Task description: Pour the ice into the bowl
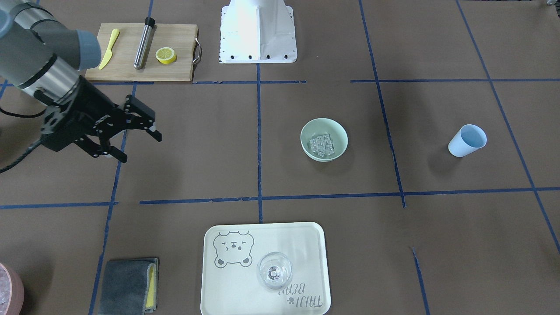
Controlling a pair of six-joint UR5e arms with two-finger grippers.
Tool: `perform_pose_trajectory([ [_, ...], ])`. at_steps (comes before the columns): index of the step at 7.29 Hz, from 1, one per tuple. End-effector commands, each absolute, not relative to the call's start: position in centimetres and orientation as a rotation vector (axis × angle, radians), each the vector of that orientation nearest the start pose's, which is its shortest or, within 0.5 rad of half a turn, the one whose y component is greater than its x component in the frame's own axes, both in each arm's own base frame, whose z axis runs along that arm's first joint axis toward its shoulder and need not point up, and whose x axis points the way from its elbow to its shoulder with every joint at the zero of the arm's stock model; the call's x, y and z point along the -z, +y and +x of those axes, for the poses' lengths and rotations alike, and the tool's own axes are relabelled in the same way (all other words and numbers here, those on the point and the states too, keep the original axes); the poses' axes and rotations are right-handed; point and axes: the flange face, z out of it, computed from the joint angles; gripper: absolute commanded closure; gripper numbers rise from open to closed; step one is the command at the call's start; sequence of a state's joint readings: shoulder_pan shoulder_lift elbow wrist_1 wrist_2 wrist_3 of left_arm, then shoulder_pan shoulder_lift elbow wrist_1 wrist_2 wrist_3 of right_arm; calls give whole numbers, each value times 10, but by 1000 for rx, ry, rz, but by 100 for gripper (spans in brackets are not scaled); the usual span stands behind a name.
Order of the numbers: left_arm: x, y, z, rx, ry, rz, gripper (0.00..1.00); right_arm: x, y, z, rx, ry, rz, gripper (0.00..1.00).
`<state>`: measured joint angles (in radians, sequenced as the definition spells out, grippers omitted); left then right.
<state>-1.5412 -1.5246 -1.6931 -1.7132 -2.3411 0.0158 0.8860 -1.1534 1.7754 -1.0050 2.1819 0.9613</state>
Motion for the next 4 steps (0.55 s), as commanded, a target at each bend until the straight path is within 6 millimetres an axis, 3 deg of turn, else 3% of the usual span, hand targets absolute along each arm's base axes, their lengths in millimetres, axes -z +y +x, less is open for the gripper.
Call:
perform_pose_trajectory([
  [1,-626,-466,-47,-139,819,148,0,-170,-472,-427,93,-1119,325,1],
  [2,-625,-465,-48,-135,822,147,0,-132,-442,-477,34,-1083,317,1],
  [3,-625,-465,-47,-137,821,148,0,-119,-422,-512,-11,-1071,326,1],
  [4,-622,-467,-47,-139,822,154,0,-102,-415,-564,-21,-1040,329,2],
])
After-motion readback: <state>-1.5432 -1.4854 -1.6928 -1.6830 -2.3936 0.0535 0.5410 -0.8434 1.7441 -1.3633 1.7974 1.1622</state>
